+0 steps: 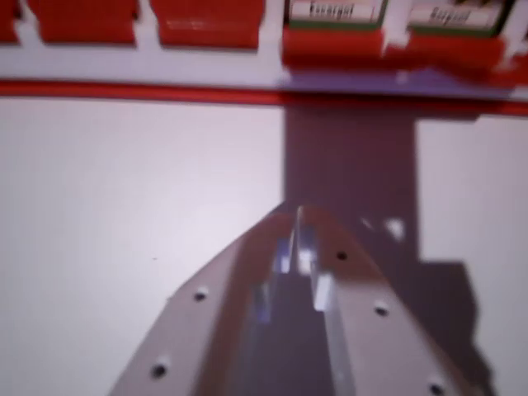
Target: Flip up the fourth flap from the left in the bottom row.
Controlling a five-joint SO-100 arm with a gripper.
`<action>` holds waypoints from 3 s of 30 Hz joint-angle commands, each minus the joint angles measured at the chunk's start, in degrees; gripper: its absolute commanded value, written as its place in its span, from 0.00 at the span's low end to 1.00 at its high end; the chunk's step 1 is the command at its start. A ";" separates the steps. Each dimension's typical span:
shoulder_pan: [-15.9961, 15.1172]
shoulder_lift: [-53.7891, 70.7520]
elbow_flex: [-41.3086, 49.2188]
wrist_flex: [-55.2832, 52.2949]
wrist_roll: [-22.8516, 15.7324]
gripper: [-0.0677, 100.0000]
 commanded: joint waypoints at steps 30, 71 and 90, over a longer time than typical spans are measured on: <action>1.05 -11.25 -26.02 -3.96 2.37 0.00; 1.85 -15.38 -30.50 -4.13 2.55 0.00; 0.00 21.80 -19.69 23.99 5.62 0.00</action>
